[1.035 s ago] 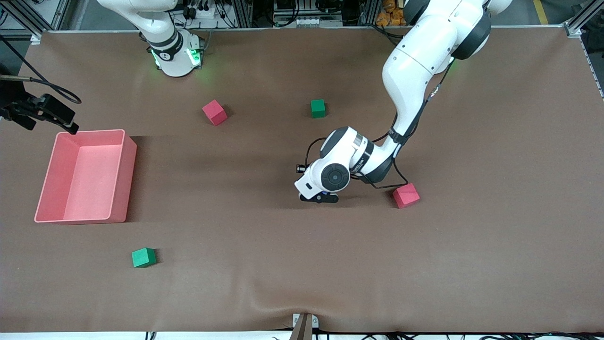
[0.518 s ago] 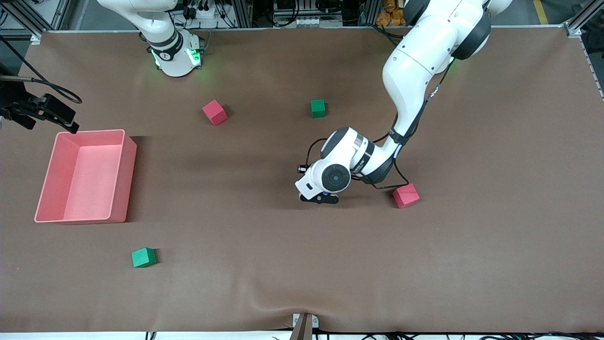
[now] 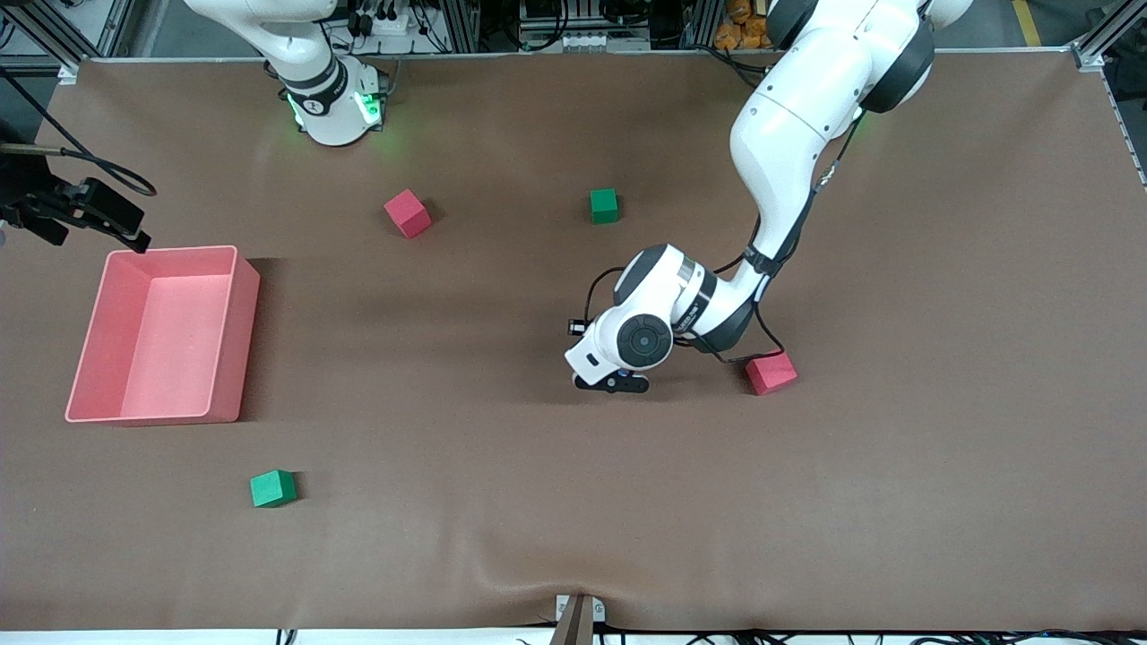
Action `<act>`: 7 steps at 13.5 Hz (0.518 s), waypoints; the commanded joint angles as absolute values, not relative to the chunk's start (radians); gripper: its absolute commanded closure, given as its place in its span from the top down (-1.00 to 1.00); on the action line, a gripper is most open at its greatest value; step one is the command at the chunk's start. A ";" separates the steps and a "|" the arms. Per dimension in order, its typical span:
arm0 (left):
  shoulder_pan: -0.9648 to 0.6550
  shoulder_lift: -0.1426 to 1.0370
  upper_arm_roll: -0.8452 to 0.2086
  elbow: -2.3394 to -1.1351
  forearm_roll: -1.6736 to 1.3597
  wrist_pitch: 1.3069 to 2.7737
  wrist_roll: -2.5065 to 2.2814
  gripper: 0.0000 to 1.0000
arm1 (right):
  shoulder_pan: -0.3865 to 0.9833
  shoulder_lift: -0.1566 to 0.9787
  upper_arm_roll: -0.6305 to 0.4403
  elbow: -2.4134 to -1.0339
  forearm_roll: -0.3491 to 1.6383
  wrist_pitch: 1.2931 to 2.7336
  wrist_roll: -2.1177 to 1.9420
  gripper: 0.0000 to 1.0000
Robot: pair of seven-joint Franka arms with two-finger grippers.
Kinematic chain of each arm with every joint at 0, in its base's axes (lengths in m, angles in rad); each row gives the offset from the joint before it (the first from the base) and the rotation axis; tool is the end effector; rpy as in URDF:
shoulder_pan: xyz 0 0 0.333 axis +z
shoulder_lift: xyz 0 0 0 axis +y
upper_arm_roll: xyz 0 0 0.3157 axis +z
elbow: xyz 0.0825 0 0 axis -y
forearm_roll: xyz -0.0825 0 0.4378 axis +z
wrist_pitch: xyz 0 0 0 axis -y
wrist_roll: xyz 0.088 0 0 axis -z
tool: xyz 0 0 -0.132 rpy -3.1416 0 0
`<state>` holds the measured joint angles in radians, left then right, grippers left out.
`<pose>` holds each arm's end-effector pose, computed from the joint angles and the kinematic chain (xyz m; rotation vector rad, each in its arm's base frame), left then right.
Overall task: Place and upright button with both arms
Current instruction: 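Lower the left gripper and grasp the button body, then lift and rotate the button upright, then set it on the table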
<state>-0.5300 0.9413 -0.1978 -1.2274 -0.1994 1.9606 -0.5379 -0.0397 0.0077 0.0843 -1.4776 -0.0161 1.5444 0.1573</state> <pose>0.5878 -0.5056 0.1406 2.9313 -0.0447 -0.5311 0.6092 0.0248 0.6411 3.1257 -0.1778 0.0945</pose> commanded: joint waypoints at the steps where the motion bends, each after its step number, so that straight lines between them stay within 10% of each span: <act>1: -0.552 0.893 -0.186 -1.227 -0.204 1.960 -0.668 -1.00 | -0.052 0.018 0.098 -1.454 -0.032 1.519 0.147 1.00; 7: -0.594 0.825 -0.158 -1.227 -0.178 2.113 -0.876 -1.00 | -0.052 0.018 0.098 -1.457 -0.032 1.517 0.146 1.00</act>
<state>-0.5708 0.8472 -0.1755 -1.2107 -0.1971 2.0514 -0.8009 -0.0397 0.0083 0.0844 -1.4776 -0.0163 1.5356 0.1557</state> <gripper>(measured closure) 0.586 0.000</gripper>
